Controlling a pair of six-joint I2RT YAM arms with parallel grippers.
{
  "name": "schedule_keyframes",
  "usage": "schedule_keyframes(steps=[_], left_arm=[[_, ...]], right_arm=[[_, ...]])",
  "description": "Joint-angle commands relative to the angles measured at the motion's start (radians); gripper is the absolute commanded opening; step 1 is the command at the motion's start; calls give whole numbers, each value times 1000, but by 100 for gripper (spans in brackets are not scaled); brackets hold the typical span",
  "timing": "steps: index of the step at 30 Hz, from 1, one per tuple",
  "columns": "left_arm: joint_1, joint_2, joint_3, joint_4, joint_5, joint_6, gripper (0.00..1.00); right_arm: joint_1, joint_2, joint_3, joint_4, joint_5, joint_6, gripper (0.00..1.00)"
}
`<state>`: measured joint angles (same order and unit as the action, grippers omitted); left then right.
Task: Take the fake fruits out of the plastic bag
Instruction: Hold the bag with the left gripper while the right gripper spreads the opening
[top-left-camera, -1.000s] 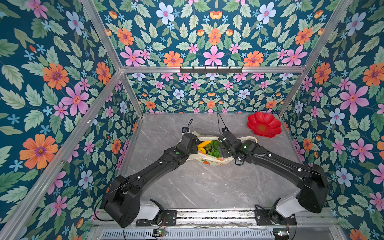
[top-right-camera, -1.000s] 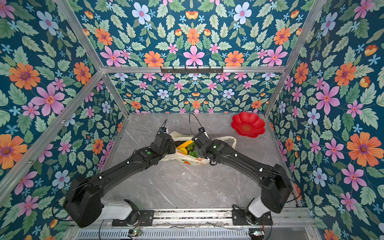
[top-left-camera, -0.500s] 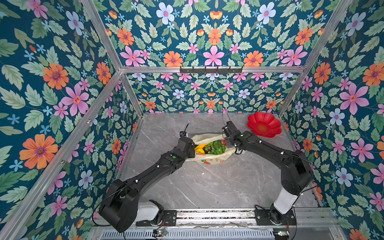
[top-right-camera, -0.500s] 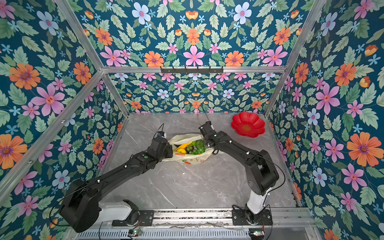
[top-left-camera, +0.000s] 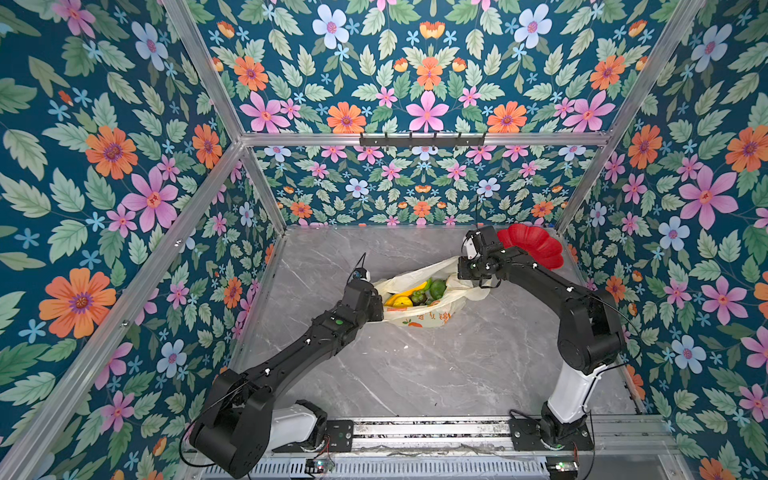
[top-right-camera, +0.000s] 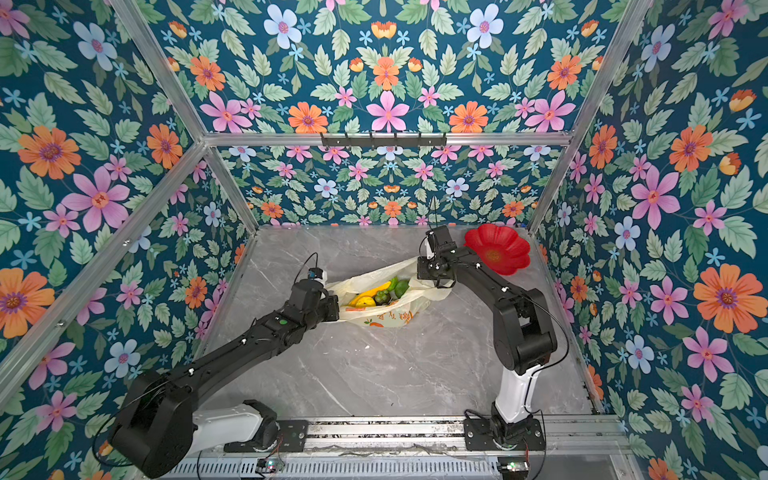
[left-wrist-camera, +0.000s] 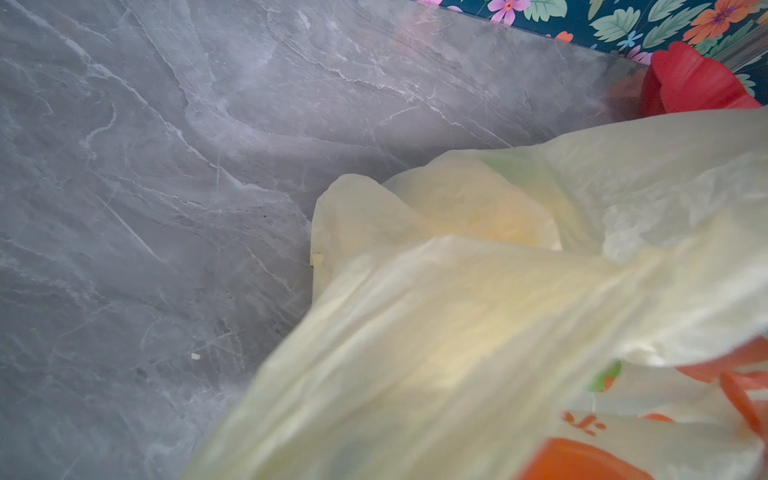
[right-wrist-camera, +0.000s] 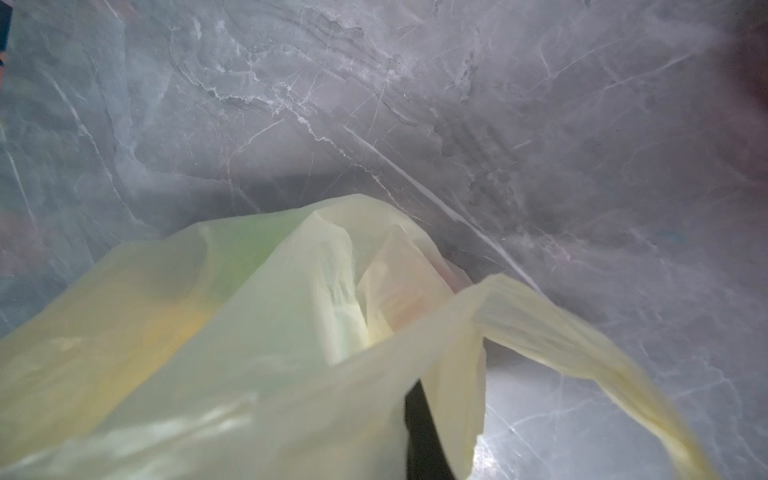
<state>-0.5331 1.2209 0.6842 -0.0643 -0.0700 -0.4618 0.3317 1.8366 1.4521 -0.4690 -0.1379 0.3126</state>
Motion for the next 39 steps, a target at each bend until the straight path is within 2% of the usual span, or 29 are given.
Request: schedule_keyframes(steps=[1,3,7,12,13,14,15,16,18,21,24,30,33,37,39], left_arm=[[18,-52,-36,32,-19,0,0],[45,-75,-58,35,-16,-18,0],[56,-62,-72,50,17,-32,0],[22,-29,-42,63,54,-35,0],[10,-26,-36,62,48,-34,0],[-1,-27,-29,60,42,-34,0],[-10,-29,-26,60,36,-34,0],[-15,-32,-25,60,30,-37,0],[-26,-44,-32,64,16,-44,0],[-36,-66,-48,70,-3,-72,0],[-48,-87,-71,80,-28,-100,0],[-63,-92,-99,103,-46,-134,0],[-66,-95,-106,115,-51,-141,0],[-68,-92,-110,129,-44,-148,0],[-68,-88,-114,143,-39,-157,0]], right_arm=[[-58,15,3,32,-147,72,0],[-90,31,8,57,-216,104,0],[-65,60,58,52,-243,102,0],[14,76,159,-37,-150,52,2],[25,74,171,-51,-131,46,10],[37,66,178,-65,-105,41,27],[47,55,184,-83,-75,40,40],[54,41,185,-97,-47,40,48],[73,6,180,-139,49,44,61],[107,-54,158,-201,194,54,73],[165,-117,108,-231,313,75,77],[284,-239,-1,-254,469,155,81],[294,-262,-51,-245,476,195,81],[293,-260,-111,-169,388,210,81],[294,-227,-101,-173,388,217,80]])
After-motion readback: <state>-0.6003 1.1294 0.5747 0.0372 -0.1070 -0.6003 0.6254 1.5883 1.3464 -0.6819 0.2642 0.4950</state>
